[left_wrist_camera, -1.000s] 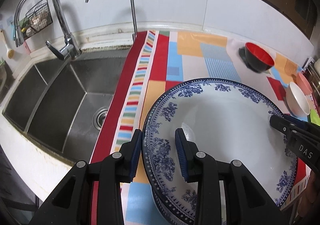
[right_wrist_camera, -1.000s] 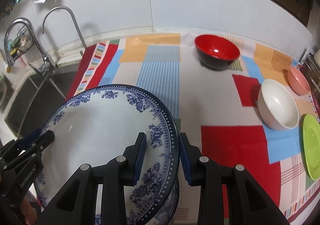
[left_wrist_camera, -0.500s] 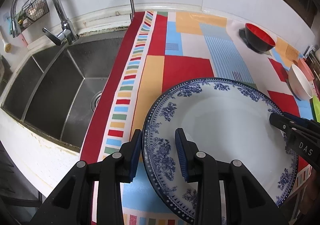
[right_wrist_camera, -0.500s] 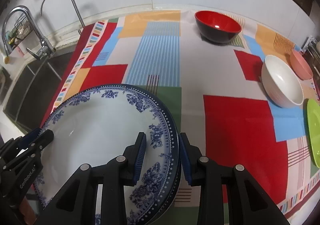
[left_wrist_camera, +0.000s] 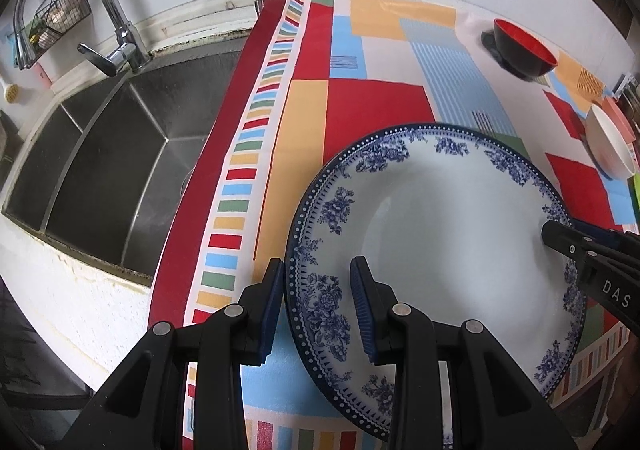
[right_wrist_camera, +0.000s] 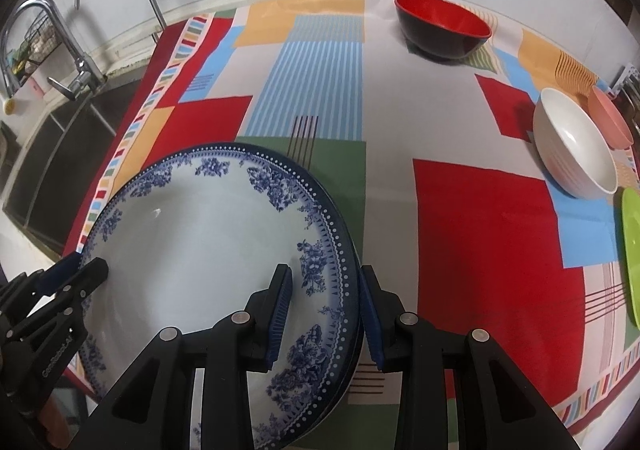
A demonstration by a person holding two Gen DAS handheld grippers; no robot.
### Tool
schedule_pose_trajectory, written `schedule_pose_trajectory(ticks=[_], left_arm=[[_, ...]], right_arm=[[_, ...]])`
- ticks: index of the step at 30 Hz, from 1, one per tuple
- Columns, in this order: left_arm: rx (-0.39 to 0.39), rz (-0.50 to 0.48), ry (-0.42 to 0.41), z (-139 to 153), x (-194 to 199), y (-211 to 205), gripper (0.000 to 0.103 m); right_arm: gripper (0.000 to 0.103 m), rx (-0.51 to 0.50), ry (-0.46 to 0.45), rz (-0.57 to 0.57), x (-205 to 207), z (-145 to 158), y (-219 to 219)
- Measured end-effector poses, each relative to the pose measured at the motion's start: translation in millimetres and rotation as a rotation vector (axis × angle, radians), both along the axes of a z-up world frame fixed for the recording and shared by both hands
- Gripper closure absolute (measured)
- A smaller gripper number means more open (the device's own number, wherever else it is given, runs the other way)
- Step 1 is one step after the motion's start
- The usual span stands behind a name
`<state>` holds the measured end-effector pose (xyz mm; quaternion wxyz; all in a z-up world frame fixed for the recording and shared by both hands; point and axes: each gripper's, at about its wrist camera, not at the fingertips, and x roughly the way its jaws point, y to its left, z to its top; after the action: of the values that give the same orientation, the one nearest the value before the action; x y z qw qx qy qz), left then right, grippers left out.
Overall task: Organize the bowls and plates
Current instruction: 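Open both grippers and release the stacked plates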
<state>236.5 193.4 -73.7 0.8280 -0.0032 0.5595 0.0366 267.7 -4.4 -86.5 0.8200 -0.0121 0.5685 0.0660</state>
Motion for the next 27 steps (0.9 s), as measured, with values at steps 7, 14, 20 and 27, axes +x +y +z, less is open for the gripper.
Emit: schedule_pose_trajectory(ticks=[7,14,20,27], left_arm=[[-0.017,-0.010,0.019,-5,1,0,0.069],[-0.026,-0.022,0.024,-7,0,-1,0.070],[-0.025,-0.023,0.007,-2,0,0,0.053],[-0.014,-0.035,-0.034,13,1,-2,0.043]], right_arm=[[0.065,-0.013,0.011,0.000,1,-4,-1],[0.063,-0.023,0.016,-0.007,0,-5,0],[0.051,-0.002,0.021,0.000,0,-5,2],[0.048,0.008,0.005,-0.012,-4,0,-1]])
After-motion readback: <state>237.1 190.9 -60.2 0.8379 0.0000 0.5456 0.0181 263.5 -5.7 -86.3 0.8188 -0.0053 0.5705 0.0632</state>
